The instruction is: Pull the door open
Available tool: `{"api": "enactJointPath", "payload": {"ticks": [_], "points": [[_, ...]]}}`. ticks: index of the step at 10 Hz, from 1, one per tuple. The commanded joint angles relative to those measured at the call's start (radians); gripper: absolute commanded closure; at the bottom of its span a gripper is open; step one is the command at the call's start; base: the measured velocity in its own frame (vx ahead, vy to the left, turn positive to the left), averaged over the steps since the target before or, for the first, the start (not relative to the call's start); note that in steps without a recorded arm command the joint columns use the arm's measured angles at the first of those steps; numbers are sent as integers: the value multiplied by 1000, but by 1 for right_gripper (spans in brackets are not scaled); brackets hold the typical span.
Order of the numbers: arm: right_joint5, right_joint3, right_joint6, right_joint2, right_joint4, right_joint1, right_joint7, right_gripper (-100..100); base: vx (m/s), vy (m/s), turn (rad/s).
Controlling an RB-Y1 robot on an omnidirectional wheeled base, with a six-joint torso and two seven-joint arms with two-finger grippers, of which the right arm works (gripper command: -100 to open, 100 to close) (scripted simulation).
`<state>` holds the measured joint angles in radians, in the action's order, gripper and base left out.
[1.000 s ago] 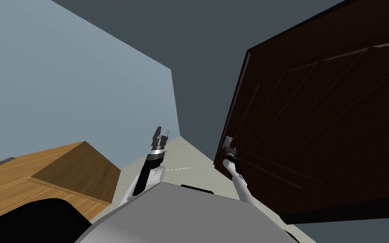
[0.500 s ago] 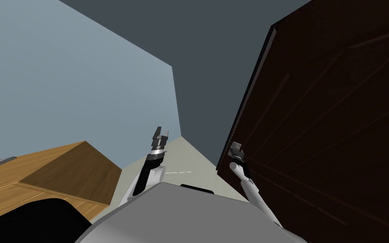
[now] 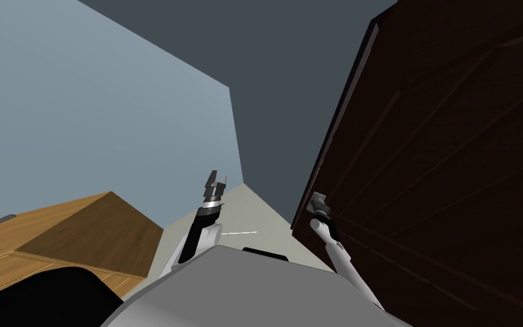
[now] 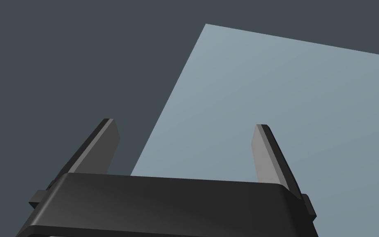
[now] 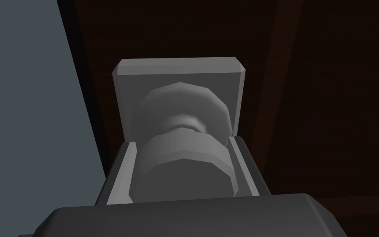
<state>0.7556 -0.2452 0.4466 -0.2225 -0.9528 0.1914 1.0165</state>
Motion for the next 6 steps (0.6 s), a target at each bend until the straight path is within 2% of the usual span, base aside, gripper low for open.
{"api": "enactJointPath", "payload": {"ticks": [1, 3, 4, 6], "points": [[0, 2, 0, 2, -1, 2, 1, 100, -12, 3, 3], [0, 2, 0, 2, -1, 2, 1, 100, 0, 0, 0], [-7, 10, -5, -5, 4, 2, 18, 100, -146, -1, 124], [-15, 19, -9, -12, 7, 4, 38, 100, -240, -24, 131]]}}
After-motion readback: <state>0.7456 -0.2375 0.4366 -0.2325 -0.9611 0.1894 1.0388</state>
